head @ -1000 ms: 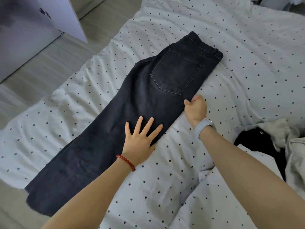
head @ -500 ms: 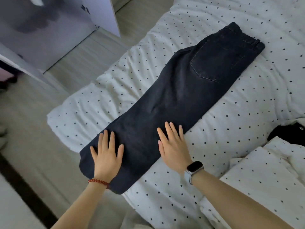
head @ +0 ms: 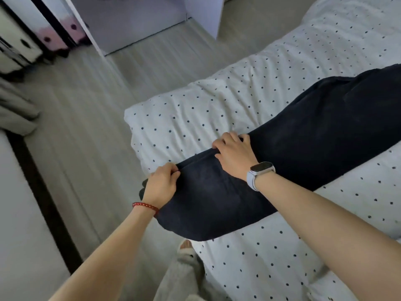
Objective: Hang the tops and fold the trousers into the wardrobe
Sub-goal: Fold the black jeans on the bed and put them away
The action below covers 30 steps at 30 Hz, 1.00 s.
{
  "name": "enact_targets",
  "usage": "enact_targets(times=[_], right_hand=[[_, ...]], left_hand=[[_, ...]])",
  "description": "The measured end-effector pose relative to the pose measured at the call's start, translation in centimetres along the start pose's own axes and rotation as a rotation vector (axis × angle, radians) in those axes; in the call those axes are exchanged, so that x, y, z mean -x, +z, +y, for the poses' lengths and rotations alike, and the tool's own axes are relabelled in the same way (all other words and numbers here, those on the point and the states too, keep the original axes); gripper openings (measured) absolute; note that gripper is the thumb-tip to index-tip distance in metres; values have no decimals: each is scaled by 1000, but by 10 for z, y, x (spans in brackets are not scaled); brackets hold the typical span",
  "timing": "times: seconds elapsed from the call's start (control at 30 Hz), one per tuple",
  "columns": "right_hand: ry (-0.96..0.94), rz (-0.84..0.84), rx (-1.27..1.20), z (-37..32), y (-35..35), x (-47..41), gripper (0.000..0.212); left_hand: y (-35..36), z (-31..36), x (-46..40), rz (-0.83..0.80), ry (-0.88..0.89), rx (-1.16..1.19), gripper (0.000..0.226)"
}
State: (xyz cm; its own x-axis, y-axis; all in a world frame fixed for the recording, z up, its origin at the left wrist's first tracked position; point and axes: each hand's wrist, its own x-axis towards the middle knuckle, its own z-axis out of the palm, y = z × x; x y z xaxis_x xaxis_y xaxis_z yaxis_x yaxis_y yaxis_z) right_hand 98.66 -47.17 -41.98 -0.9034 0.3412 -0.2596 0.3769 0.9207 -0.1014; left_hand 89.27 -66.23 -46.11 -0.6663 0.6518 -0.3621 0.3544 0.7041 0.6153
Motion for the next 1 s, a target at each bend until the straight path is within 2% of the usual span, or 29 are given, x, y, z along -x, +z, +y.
enact_targets(times=[0.07,0.2,0.3,0.37,0.43,0.57,0.63,0.73,0.8,0.83,0.9,0.93,1.0], right_hand=[[-13,21,12,-1,-1,-3,19],[-18,206,68,-8,2,-5,4],[62,319,67,-20,12,-2,22],[43,365,53,-33,20,4,25],[-38,324,54,-47,30,16,28],[-111,47,203,-51,49,36,49],[-126,-59,266,-48,56,38,52],[-136,-113,286,-46,59,37,55],[-239,-110,297,-44,58,39,56],[-327,-91,304,-42,57,41,54],[-406,-32,297,-36,50,48,50],[-348,16,283,-32,47,51,49],[-81,81,259,-22,44,51,50]], left_hand=[[-7,-1,3,29,33,7,9],[-19,-5,-2,144,58,37,14],[-16,-23,-8,88,-58,-48,21],[-12,-38,-8,24,-172,-59,27],[-8,-51,-10,-17,-198,-48,33],[-10,-68,-9,-29,-150,-72,35],[-8,-75,-7,-80,-199,-144,40],[-4,-79,-7,-201,-352,-128,46],[-2,-76,-3,-163,-445,-85,59],[-1,-71,1,-86,-445,-89,67],[7,-56,14,117,-286,-115,69],[13,-45,22,204,-145,-107,66],[30,-22,32,260,128,-110,61]])
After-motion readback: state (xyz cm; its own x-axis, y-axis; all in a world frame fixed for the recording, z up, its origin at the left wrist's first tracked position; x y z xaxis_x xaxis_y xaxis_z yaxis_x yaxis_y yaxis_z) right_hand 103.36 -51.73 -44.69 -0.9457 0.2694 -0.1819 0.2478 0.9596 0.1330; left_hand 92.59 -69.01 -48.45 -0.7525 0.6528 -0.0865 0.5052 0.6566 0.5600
